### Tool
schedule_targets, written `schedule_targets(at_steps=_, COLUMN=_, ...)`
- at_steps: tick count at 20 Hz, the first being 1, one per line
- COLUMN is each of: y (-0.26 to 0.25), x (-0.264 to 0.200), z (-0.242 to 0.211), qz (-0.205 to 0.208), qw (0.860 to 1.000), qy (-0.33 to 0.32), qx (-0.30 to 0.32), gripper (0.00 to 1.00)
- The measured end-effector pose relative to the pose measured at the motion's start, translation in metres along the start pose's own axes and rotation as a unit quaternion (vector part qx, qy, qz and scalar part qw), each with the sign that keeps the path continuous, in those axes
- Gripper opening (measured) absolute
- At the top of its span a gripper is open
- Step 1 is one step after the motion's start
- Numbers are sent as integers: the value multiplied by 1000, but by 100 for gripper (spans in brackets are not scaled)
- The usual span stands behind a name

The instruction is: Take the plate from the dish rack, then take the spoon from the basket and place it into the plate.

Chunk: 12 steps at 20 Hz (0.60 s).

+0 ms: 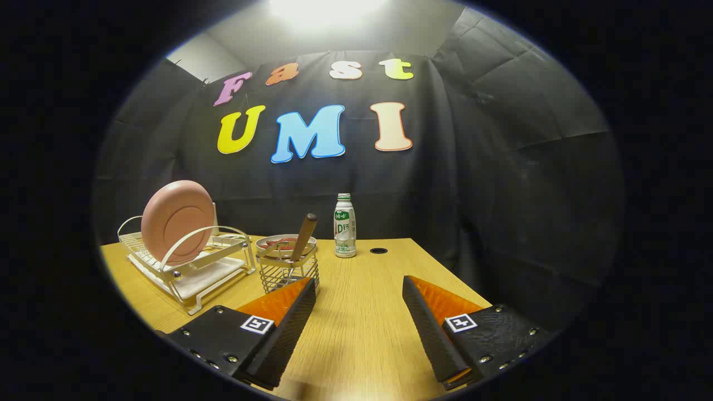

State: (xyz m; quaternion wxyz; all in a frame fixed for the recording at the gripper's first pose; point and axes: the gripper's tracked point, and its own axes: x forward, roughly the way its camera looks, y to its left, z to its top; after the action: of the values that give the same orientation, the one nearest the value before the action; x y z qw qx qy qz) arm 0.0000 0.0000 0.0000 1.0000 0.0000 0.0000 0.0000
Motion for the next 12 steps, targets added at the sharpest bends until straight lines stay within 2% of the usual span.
schedule_targets(at_steps=4, y=-5, x=39, z=6, qz=1, qw=1000, qy=-1, qx=27, gripper=96)
schedule_targets(at_steps=7, y=-24, x=64, z=29, qz=-30, qw=999, qy=-24, qx=29, gripper=96)
schedule_targets(at_steps=9, y=-39, x=67, z=51, qz=-51, qw=998, qy=-34, qx=23, gripper=96)
schedule_targets(at_steps=12, y=-51, x=46, z=83, qz=-66, qw=997, qy=-38, qx=17, gripper=96)
